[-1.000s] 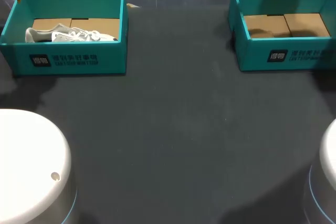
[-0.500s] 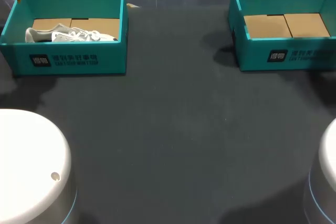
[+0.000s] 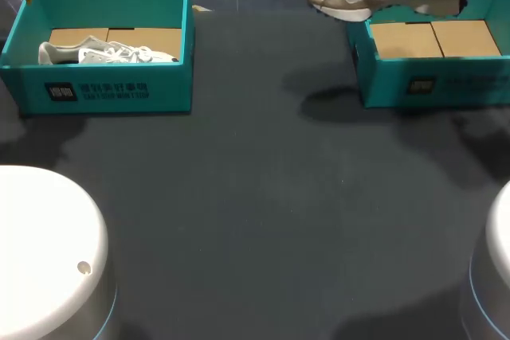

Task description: Take the shoe out of the shoebox, open the shoe tongue, remove and reinsert the insole, then place the shoe into the shoebox

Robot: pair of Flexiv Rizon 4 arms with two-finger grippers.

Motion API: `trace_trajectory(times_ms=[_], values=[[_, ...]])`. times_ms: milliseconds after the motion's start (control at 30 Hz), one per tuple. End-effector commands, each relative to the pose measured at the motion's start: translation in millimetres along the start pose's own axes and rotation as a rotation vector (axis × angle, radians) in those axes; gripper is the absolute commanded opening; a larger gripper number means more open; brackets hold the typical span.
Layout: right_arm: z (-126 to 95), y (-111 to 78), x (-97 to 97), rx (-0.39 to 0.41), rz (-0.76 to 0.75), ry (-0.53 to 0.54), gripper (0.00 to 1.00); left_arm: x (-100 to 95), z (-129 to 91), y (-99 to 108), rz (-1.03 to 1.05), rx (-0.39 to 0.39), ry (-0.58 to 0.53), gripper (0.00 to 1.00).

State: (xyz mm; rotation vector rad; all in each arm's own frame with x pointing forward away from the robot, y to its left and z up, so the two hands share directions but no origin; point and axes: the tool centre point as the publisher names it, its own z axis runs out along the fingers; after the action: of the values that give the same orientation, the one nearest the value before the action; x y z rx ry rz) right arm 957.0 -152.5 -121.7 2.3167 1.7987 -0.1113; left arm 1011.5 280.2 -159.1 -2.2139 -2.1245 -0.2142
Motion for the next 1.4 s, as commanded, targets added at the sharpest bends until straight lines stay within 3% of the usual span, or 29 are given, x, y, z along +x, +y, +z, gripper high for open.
trace_trajectory(times_ms=[33,533,1200,1400], values=[[-1,-24.6,8.3,-0.093,0.005,-0.005,0.0,0.6,0,0,0.002,0.0,0.001,1.0],[-7,-84.5,35.4,-0.058,0.069,-0.011,0.0,0.6,0,0,0.002,0.0,0.001,1.0],[-6,-87.3,34.8,-0.036,0.074,-0.012,0.0,0.6,0,0,0.002,0.0,0.001,1.0],[11,-113.5,42.0,-0.006,0.055,-0.034,0.0,0.6,0,0,0.002,0.0,0.001,1.0]])
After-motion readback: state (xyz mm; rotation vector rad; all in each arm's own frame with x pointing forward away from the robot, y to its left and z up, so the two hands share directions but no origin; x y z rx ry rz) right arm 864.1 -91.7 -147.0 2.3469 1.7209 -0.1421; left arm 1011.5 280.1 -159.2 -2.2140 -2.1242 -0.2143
